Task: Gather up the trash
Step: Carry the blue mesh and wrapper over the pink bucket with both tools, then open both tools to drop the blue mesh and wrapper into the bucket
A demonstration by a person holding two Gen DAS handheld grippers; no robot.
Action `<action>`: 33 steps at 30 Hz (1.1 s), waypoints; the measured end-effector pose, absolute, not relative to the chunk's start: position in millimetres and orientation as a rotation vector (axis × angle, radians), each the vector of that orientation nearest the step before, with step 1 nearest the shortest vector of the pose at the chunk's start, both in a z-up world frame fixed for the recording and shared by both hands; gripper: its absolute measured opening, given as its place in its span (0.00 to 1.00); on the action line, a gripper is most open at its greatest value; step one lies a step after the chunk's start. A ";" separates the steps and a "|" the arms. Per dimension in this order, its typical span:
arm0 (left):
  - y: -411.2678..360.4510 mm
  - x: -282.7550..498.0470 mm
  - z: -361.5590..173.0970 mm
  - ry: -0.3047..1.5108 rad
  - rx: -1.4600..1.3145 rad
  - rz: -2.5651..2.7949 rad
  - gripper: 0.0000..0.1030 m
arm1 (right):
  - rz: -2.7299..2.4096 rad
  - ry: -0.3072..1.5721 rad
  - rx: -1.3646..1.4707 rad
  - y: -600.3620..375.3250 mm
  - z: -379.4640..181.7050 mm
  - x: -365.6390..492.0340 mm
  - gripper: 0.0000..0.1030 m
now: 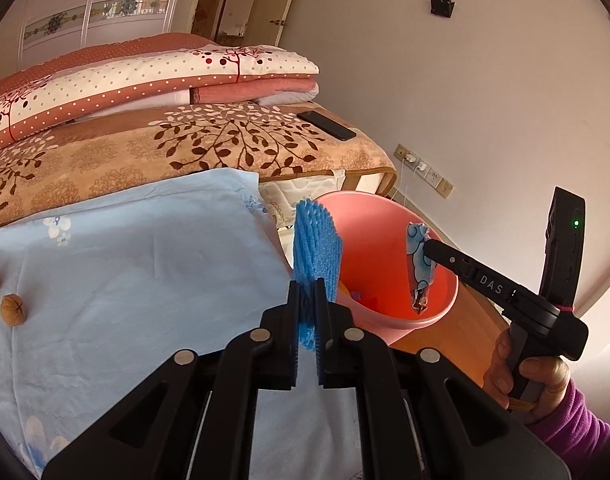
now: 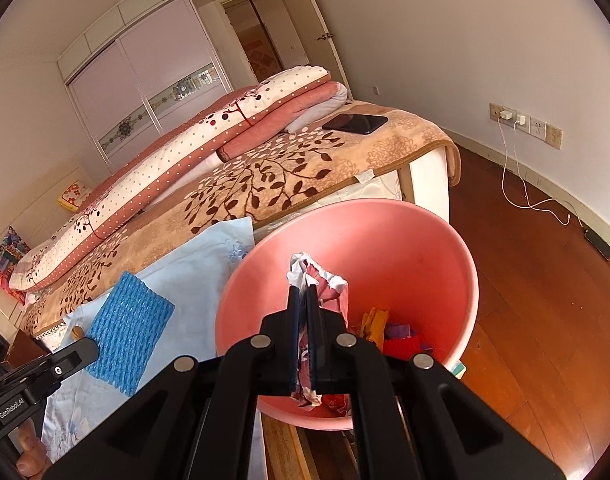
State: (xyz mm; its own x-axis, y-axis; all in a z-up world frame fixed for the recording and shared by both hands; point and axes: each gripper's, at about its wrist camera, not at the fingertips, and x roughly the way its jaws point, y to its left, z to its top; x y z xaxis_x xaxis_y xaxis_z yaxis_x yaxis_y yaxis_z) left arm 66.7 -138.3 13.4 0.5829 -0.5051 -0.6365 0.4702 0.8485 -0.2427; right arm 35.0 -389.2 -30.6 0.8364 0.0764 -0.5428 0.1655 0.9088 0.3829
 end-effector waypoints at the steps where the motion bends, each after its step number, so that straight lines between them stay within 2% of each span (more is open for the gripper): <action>1: -140.8 67.5 13.8 0.759 -0.046 -0.573 0.06 | -0.050 0.583 0.436 -390.5 -31.6 35.7 0.03; 33: -227.4 95.5 -7.9 0.808 0.053 -0.632 0.06 | -0.083 0.607 0.488 -422.1 -51.1 33.5 0.03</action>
